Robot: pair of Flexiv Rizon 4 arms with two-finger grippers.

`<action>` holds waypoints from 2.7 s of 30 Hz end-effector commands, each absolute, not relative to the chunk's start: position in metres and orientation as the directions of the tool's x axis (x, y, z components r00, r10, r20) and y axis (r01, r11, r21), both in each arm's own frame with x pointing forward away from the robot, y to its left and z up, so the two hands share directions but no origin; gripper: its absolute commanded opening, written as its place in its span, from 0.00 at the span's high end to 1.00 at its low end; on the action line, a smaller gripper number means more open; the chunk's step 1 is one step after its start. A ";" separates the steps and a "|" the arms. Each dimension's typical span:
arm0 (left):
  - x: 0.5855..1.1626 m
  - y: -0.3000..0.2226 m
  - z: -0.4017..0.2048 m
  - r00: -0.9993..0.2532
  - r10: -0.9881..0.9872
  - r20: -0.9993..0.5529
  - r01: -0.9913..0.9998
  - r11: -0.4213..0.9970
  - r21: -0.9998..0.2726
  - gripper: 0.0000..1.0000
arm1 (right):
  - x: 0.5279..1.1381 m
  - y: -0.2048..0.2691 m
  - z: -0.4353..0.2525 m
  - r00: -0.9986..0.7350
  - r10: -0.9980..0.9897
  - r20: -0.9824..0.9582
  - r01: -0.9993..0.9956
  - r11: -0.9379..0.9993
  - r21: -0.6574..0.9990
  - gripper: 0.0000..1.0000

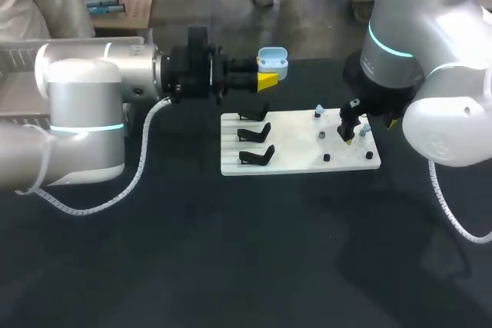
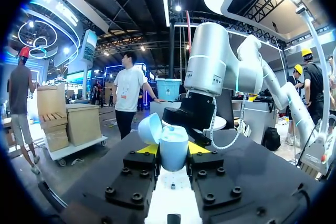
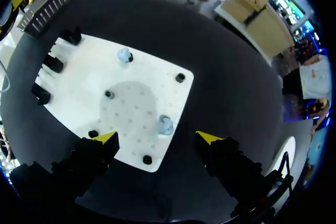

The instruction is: Pick up each earbud case from the left stands, insert the matching earbuds, close the lid, and place the case in the box.

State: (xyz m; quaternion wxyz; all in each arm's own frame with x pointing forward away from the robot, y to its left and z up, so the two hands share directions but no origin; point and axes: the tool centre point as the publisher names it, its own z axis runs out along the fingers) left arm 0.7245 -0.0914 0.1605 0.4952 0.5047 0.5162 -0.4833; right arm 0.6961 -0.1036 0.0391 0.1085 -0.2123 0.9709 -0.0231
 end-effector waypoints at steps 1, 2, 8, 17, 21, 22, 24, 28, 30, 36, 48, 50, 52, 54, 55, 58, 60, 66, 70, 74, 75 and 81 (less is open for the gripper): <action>0.725 -0.092 0.160 0.001 0.040 -0.999 1.000 0.024 0.002 1.00 | 0.699 -0.105 0.040 -0.887 -0.417 -0.197 -0.408 0.909 -0.085 0.18; 0.725 -0.092 0.160 0.001 0.040 -0.999 1.000 0.024 0.002 1.00 | 0.699 -0.106 0.041 -0.887 -0.416 -0.198 -0.408 0.909 -0.085 0.31; 0.725 -0.092 0.160 0.001 0.040 -0.999 1.000 0.024 0.002 1.00 | 0.701 -0.107 0.040 -0.888 -0.416 -0.197 -0.407 0.909 -0.085 0.50; 0.725 -0.092 0.160 0.001 0.040 -0.999 1.000 0.024 0.002 1.00 | 0.703 -0.110 0.036 -0.892 -0.406 -0.196 -0.397 0.914 -0.084 0.51; 0.725 -0.092 0.160 0.001 0.040 -0.999 1.000 0.024 0.002 1.00 | 0.704 -0.110 0.035 -0.893 -0.406 -0.194 -0.397 0.914 -0.084 0.51; 0.725 -0.092 0.160 0.001 0.040 -0.999 1.000 0.024 0.002 1.00 | 0.704 -0.109 0.035 -0.893 -0.406 -0.194 -0.397 0.914 -0.084 0.51; 0.725 -0.092 0.160 0.001 0.040 -0.999 1.000 0.024 0.002 1.00 | 0.705 -0.108 0.035 -0.893 -0.406 -0.194 -0.397 0.914 -0.083 0.52; 0.725 -0.092 0.160 0.001 0.040 -0.999 1.000 0.024 0.002 1.00 | 0.704 -0.106 0.034 -0.895 -0.403 -0.192 -0.395 0.915 -0.081 0.54; 0.725 -0.092 0.160 0.001 0.040 -0.999 1.000 0.024 0.002 1.00 | 0.704 -0.106 0.033 -0.896 -0.401 -0.192 -0.393 0.916 -0.079 0.56; 0.725 -0.092 0.160 0.001 0.040 -0.999 1.000 0.024 0.002 1.00 | 0.707 -0.107 0.031 -0.901 -0.390 -0.193 -0.382 0.921 -0.079 0.59; 0.725 -0.092 0.160 0.001 0.040 -0.999 1.000 0.024 0.002 1.00 | 0.709 -0.106 0.030 -0.903 -0.385 -0.191 -0.377 0.923 -0.079 0.63; 0.725 -0.092 0.160 0.001 0.040 -0.999 1.000 0.024 0.002 1.00 | 0.710 -0.106 0.030 -0.903 -0.385 -0.190 -0.376 0.923 -0.080 0.65; 0.725 -0.092 0.160 0.001 0.040 -0.999 1.000 0.024 0.002 1.00 | 0.710 -0.105 0.029 -0.904 -0.384 -0.190 -0.376 0.923 -0.079 0.66; 0.725 -0.092 0.160 0.001 0.040 -0.999 1.000 0.024 0.002 1.00 | 0.710 -0.105 0.029 -0.904 -0.384 -0.189 -0.376 0.923 -0.078 0.71; 0.725 -0.092 0.160 0.001 0.040 -0.999 1.000 0.024 0.002 1.00 | 0.710 -0.105 0.029 -0.904 -0.384 -0.187 -0.376 0.923 -0.079 0.73; 0.725 -0.092 0.160 0.001 0.040 -0.999 1.000 0.024 0.002 1.00 | 0.711 -0.105 0.029 -0.904 -0.385 -0.186 -0.377 0.923 -0.079 0.75; 0.725 -0.092 0.160 0.001 0.040 -0.999 1.000 0.024 0.002 1.00 | 0.711 -0.104 0.028 -0.904 -0.385 -0.185 -0.377 0.923 -0.079 0.86; 0.725 -0.092 0.160 0.001 0.040 -0.999 1.000 0.024 0.002 1.00 | 0.711 -0.104 0.030 -0.904 -0.386 -0.185 -0.377 0.923 -0.083 1.00; 0.725 -0.092 0.160 0.001 0.040 -0.999 1.000 0.024 0.002 1.00 | 0.708 -0.105 0.037 -0.904 -0.384 -0.186 -0.374 0.923 -0.088 1.00; 0.725 -0.092 0.160 0.001 0.040 -0.999 1.000 0.024 0.002 1.00 | 0.703 -0.106 0.056 -0.900 -0.389 -0.195 -0.374 0.921 -0.113 1.00; 0.725 -0.092 0.160 0.001 0.040 -0.999 1.000 0.024 0.002 1.00 | 0.701 -0.106 0.061 -0.900 -0.391 -0.192 -0.374 0.920 -0.117 1.00; 0.725 -0.092 0.160 0.001 0.040 -0.999 1.000 0.024 0.002 1.00 | 0.684 -0.095 0.095 -0.894 -0.419 -0.158 -0.401 0.907 -0.131 1.00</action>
